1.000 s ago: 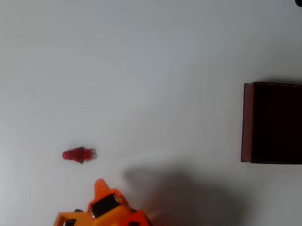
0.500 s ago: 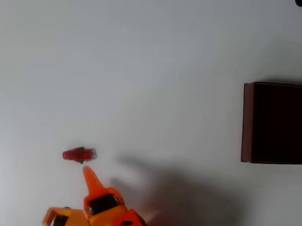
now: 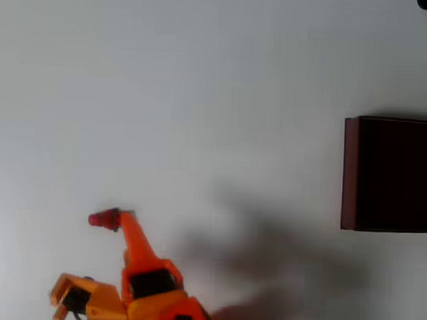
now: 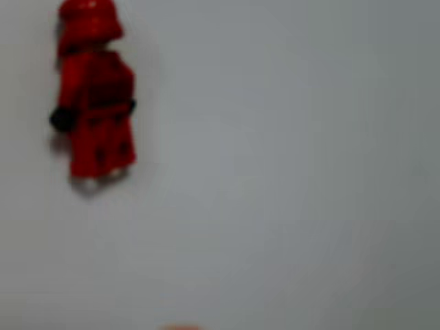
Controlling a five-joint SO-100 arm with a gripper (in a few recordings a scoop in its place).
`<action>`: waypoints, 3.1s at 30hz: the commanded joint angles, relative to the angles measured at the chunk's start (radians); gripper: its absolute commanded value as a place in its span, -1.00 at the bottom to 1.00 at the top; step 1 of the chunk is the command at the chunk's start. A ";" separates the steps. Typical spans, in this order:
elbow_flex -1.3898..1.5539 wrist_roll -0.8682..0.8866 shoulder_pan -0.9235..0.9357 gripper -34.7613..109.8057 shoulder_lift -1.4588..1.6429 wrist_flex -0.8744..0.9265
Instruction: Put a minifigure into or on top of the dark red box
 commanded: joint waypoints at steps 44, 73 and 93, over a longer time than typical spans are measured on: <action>-0.686 0.298 0.049 -0.16 -1.186 0.255; -0.934 0.255 -0.012 -0.16 -1.499 0.287; -1.003 0.229 -0.034 -0.17 -1.612 0.285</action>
